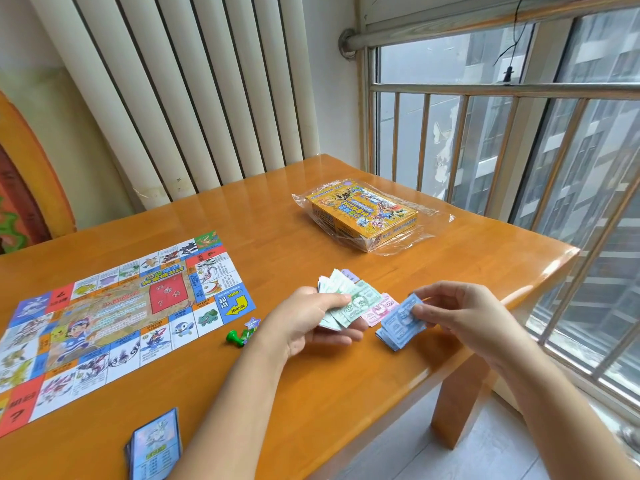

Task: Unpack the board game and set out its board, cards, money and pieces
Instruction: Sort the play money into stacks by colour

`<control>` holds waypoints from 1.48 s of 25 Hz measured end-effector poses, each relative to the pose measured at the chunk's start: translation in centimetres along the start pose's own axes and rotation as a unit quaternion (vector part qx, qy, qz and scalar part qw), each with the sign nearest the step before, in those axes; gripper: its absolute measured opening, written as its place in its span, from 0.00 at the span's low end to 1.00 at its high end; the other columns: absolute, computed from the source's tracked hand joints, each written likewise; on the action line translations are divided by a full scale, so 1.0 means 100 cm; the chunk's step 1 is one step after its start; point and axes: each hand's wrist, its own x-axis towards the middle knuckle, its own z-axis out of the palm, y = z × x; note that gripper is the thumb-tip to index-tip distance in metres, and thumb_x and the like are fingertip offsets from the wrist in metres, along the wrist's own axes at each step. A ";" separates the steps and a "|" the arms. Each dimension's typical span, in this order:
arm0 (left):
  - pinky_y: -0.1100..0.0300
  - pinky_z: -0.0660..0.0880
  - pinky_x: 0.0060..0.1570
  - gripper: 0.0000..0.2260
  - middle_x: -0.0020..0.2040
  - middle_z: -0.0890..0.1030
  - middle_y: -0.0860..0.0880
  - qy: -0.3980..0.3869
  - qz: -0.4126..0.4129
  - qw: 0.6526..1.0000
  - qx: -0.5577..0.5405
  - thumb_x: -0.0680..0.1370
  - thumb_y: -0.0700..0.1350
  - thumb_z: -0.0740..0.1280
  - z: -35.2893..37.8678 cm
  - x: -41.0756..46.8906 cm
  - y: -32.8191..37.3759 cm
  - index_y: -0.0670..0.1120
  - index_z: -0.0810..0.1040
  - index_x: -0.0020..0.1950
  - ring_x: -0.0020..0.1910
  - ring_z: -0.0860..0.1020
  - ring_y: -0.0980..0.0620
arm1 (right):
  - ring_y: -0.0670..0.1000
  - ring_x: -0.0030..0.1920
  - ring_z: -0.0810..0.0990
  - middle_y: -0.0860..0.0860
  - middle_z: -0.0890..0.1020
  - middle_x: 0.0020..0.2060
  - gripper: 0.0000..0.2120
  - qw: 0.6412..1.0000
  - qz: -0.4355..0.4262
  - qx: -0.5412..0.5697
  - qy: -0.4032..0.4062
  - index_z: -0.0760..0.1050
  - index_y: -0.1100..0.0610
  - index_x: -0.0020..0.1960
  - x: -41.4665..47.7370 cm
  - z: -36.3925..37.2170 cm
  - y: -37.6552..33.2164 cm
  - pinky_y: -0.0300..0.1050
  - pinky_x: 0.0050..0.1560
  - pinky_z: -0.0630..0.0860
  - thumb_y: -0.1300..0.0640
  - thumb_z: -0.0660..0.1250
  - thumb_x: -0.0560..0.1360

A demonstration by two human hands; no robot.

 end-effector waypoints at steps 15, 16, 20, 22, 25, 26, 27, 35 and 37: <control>0.59 0.80 0.32 0.13 0.45 0.83 0.36 -0.043 -0.050 0.997 0.030 0.81 0.42 0.60 0.009 0.000 -0.004 0.34 0.73 0.59 0.35 0.83 0.45 | 0.40 0.49 0.74 0.39 0.73 0.53 0.22 0.930 -0.102 -0.324 -0.140 0.70 0.33 0.56 0.001 -0.019 -0.004 0.33 0.46 0.74 0.52 0.74 0.70; 0.59 0.80 0.32 0.13 0.45 0.83 0.36 -0.043 -0.048 0.997 0.030 0.81 0.42 0.60 0.009 -0.001 -0.004 0.34 0.73 0.59 0.35 0.83 0.45 | 0.40 0.49 0.74 0.38 0.72 0.53 0.21 0.922 -0.111 -0.338 -0.151 0.70 0.32 0.55 0.002 -0.018 -0.006 0.32 0.46 0.73 0.50 0.74 0.70; 0.59 0.80 0.32 0.13 0.44 0.84 0.37 -0.042 -0.043 0.998 0.029 0.81 0.42 0.60 0.010 0.000 -0.004 0.34 0.72 0.60 0.35 0.83 0.45 | 0.40 0.47 0.74 0.38 0.71 0.50 0.18 0.905 -0.126 -0.371 -0.163 0.70 0.32 0.52 0.009 -0.011 -0.009 0.31 0.46 0.70 0.45 0.74 0.68; 0.59 0.80 0.32 0.13 0.42 0.84 0.38 -0.042 -0.041 0.998 0.026 0.81 0.42 0.60 0.011 0.000 -0.004 0.35 0.73 0.59 0.34 0.83 0.45 | 0.40 0.47 0.74 0.38 0.70 0.50 0.16 0.901 -0.127 -0.379 -0.171 0.70 0.31 0.49 0.010 -0.008 -0.010 0.34 0.50 0.71 0.44 0.74 0.68; 0.59 0.80 0.32 0.12 0.40 0.84 0.39 -0.044 -0.040 0.998 0.024 0.81 0.42 0.60 0.012 0.000 -0.004 0.35 0.73 0.59 0.34 0.83 0.46 | 0.41 0.45 0.73 0.39 0.69 0.50 0.15 0.900 -0.122 -0.380 -0.176 0.71 0.32 0.49 0.011 -0.008 -0.008 0.36 0.49 0.71 0.44 0.74 0.69; 0.59 0.80 0.32 0.12 0.40 0.84 0.39 -0.044 -0.040 0.998 0.023 0.81 0.42 0.60 0.013 0.001 -0.004 0.35 0.73 0.59 0.33 0.83 0.46 | 0.41 0.44 0.73 0.39 0.69 0.50 0.14 0.899 -0.121 -0.382 -0.176 0.71 0.32 0.49 0.012 -0.007 -0.008 0.35 0.47 0.70 0.44 0.73 0.69; 0.59 0.80 0.32 0.12 0.40 0.84 0.39 -0.045 -0.041 0.998 0.022 0.81 0.42 0.60 0.013 0.001 -0.004 0.35 0.73 0.59 0.33 0.83 0.46 | 0.41 0.43 0.72 0.39 0.68 0.51 0.14 0.898 -0.121 -0.384 -0.176 0.71 0.32 0.48 0.012 -0.006 -0.008 0.35 0.45 0.69 0.43 0.73 0.69; 0.64 0.79 0.30 0.07 0.39 0.84 0.46 -0.039 0.052 0.998 0.008 0.80 0.42 0.63 0.014 0.002 -0.007 0.41 0.76 0.55 0.33 0.83 0.52 | 0.42 0.31 0.70 0.45 0.76 0.40 0.17 0.976 -0.127 -0.163 -0.075 0.79 0.46 0.46 0.010 -0.003 -0.009 0.32 0.32 0.66 0.38 0.71 0.62; 0.65 0.78 0.29 0.04 0.39 0.84 0.49 -0.026 0.101 0.995 -0.001 0.79 0.42 0.65 0.016 0.002 -0.007 0.44 0.77 0.52 0.32 0.82 0.54 | 0.43 0.27 0.71 0.45 0.77 0.30 0.18 0.991 -0.111 -0.056 -0.043 0.81 0.53 0.43 0.008 0.002 -0.015 0.33 0.29 0.67 0.40 0.69 0.62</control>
